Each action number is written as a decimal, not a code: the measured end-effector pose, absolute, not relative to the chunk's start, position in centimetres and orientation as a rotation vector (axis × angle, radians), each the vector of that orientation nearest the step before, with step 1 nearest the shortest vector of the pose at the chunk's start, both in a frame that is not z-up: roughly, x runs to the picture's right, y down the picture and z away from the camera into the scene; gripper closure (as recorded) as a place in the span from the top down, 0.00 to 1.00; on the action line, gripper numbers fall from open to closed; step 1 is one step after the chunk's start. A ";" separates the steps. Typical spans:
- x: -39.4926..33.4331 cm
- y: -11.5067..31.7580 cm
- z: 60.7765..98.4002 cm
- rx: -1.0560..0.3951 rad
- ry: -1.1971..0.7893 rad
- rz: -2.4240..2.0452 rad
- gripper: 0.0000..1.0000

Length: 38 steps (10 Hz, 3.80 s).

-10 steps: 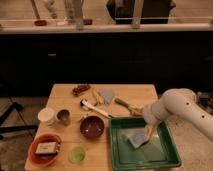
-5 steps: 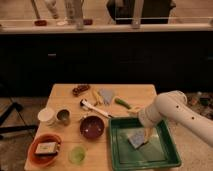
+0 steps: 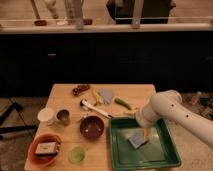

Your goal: Place sponge in table surface

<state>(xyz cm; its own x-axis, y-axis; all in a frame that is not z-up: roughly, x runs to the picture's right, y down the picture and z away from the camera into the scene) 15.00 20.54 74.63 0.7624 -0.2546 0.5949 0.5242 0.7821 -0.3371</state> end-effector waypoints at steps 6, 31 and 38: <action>15.5 25.1 77.5 -0.623 -0.646 -0.460 0.94; 21.9 28.7 78.8 -0.703 -0.639 -0.305 0.00; 23.4 21.4 72.3 -0.445 -0.580 -0.237 0.00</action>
